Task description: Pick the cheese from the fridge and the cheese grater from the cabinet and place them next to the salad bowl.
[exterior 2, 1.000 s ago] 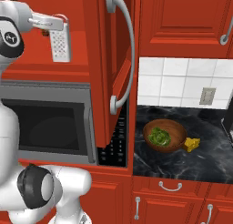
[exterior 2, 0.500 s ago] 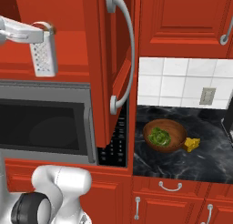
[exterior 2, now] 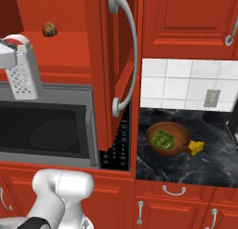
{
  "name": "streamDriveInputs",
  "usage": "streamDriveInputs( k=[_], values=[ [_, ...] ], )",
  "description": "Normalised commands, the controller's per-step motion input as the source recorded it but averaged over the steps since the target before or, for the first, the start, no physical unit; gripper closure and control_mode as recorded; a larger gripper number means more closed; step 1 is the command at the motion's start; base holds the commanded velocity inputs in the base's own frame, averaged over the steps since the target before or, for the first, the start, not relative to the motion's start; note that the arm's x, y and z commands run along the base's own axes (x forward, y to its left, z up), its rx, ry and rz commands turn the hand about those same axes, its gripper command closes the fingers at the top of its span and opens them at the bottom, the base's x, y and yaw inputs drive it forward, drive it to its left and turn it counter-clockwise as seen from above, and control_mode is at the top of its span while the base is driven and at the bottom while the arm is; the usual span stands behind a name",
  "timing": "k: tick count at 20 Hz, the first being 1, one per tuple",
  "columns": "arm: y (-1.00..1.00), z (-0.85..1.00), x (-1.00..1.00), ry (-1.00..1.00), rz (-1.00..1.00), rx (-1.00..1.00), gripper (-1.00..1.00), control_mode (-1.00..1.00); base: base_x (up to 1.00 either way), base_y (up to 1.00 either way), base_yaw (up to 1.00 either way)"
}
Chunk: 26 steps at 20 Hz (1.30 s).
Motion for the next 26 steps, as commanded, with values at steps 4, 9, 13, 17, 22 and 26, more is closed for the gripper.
streamDriveInputs(
  k=[4,9,13,17,22,26],
  values=[
    [0.00,-0.29,-0.84,-0.04,-0.02,0.00,1.00,-1.00,0.00,0.00,0.00],
    [0.00,-0.41,-0.56,-0.05,-0.05,-0.01,1.00,-1.00,0.00,0.00,0.00],
    [-0.01,-0.42,-0.06,-0.01,-0.07,-0.01,1.00,-1.00,0.00,0.00,0.00],
    [-0.09,-0.51,0.00,0.00,-0.05,-0.02,1.00,-1.00,0.00,0.00,0.00],
    [-0.09,-0.48,0.00,-0.02,-0.03,-0.03,1.00,-1.00,0.00,0.00,0.00],
    [0.00,-0.03,0.00,-0.01,0.00,0.00,1.00,-1.00,0.00,0.00,0.00]
  ],
)
